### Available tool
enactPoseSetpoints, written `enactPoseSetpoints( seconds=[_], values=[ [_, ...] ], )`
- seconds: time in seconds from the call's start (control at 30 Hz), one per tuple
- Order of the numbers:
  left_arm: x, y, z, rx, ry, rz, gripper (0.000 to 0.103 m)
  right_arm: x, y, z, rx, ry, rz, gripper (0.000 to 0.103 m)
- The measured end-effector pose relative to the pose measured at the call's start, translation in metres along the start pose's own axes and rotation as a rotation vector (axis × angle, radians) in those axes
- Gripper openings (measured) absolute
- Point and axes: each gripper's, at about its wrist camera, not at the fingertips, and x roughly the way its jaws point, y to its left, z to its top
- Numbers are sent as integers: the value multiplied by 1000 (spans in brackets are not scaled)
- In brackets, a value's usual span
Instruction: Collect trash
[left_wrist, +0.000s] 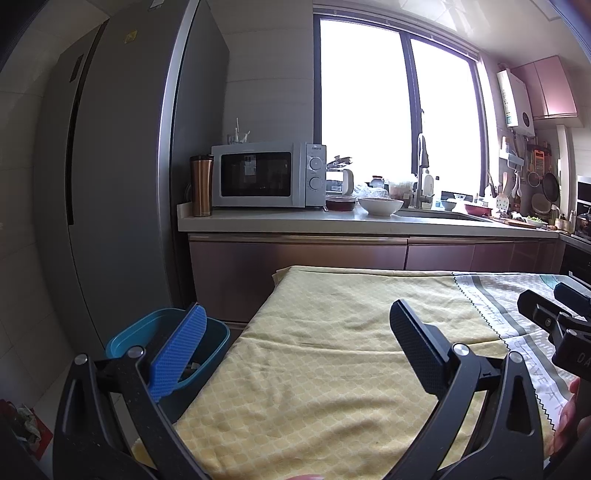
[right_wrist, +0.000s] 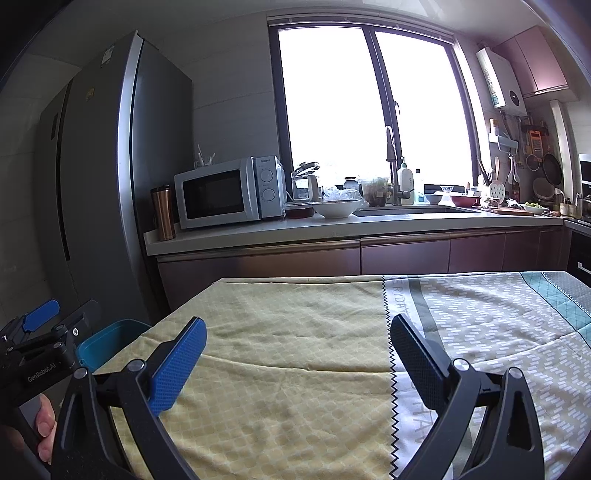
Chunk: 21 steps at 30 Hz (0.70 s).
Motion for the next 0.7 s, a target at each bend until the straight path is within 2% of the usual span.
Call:
enactPoseSetpoints(
  seconds=[0.7],
  values=[
    [-1, 0, 2, 7, -11, 5, 98, -2, -3, -1, 5, 0, -2, 96]
  ],
)
